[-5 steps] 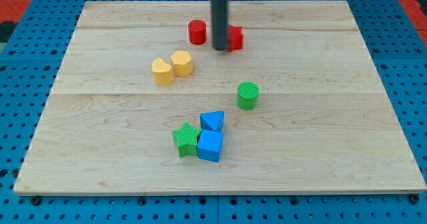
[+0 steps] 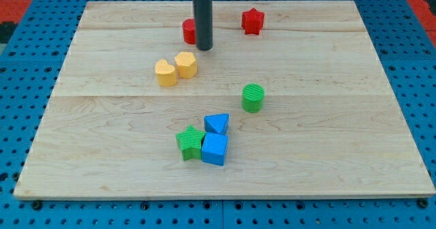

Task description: Place red and green circles in a vertical line

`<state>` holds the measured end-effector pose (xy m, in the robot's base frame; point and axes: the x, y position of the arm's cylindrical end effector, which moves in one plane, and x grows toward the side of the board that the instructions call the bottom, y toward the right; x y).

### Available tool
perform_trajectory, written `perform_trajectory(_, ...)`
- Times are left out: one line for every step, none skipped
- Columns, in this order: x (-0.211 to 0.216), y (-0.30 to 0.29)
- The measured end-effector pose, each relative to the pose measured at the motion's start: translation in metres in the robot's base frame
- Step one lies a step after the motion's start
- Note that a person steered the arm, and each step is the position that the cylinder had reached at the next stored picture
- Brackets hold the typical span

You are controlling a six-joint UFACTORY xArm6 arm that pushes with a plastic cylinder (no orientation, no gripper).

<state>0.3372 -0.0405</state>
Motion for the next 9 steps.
perform_trajectory(-0.043,-0.039)
perform_trajectory(-0.051,-0.054)
perform_trajectory(-0.085,-0.079)
perform_trajectory(-0.05,-0.005)
perform_trajectory(0.001,0.038)
perform_trajectory(-0.022,0.003)
perform_trajectory(-0.084,-0.033)
perform_trajectory(-0.067,0.038)
perform_trajectory(-0.027,0.08)
